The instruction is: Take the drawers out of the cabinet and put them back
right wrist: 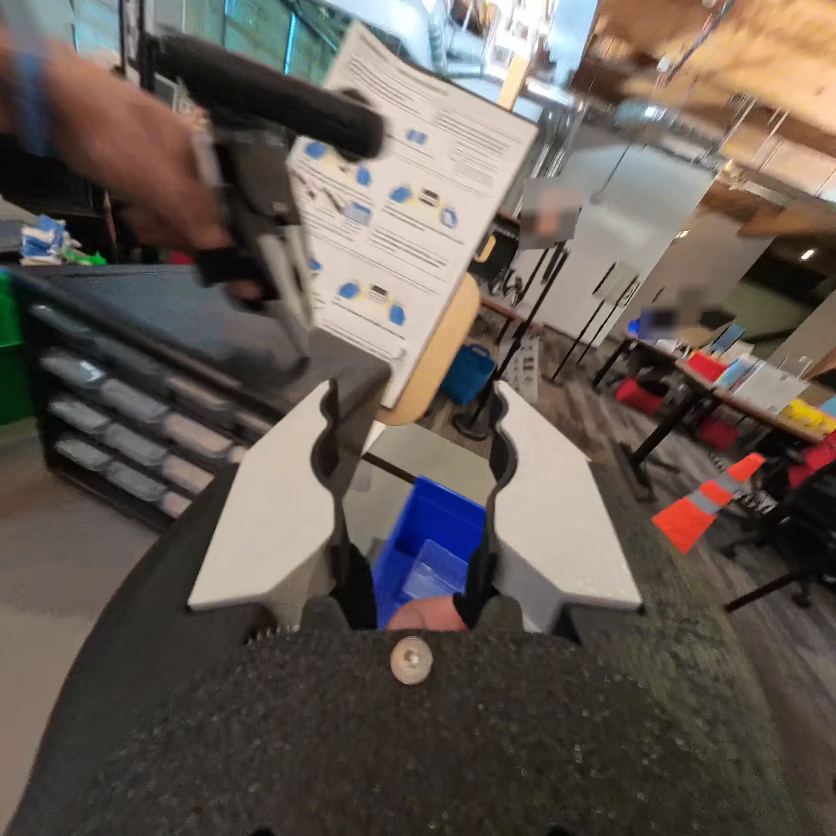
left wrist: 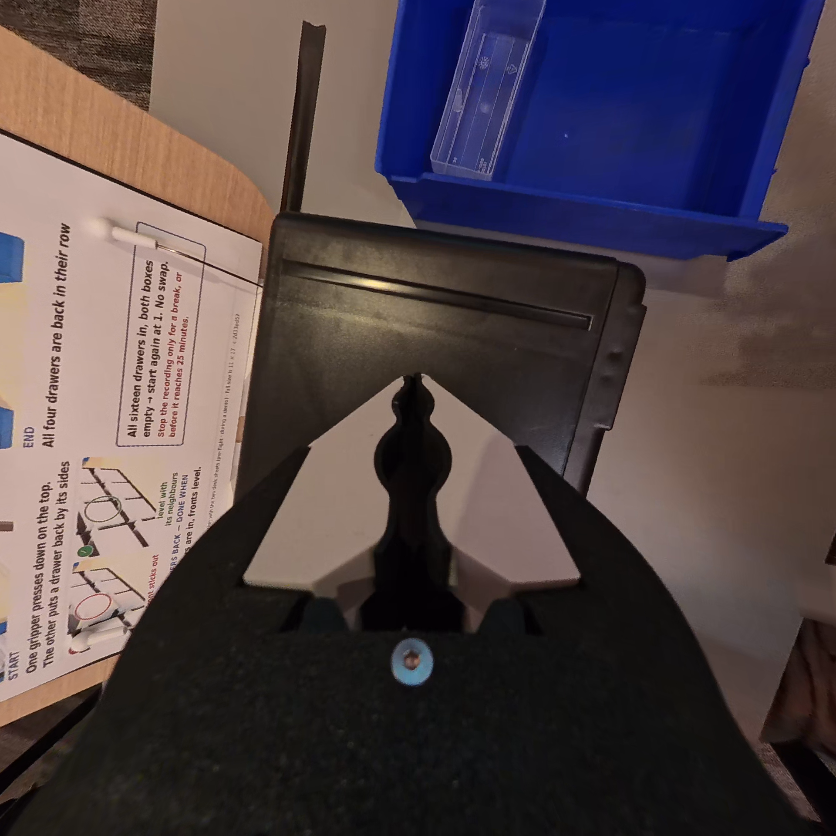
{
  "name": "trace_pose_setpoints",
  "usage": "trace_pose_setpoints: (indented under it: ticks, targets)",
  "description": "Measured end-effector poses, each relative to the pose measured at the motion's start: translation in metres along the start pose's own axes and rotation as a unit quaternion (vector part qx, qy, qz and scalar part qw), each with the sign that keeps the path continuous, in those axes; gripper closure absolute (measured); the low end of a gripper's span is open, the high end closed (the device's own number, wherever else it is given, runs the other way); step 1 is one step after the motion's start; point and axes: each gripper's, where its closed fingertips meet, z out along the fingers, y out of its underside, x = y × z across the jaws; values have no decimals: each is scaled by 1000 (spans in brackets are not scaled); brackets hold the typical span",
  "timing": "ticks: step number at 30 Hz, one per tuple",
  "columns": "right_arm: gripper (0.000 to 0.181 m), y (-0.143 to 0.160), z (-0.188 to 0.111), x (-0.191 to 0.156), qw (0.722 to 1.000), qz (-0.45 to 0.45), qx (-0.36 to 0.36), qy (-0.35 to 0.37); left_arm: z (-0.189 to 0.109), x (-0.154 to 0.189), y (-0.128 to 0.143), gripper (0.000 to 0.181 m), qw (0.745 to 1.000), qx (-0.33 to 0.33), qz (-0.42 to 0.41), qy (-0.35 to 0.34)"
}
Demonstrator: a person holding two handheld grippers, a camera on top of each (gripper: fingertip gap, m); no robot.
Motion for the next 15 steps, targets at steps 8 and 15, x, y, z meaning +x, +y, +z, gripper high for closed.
trace_pose_setpoints:
  ticks: [8, 15]
  targets:
    - [153, 66, 12, -163, 958, -224, -38, 173, 0, 0, 0, 181, 1000, -12, -2, -3]
    - [156, 130, 65, -184, 912, -359, -101, 170, 0, 0, 0, 181, 1000, -22, 4, -5]
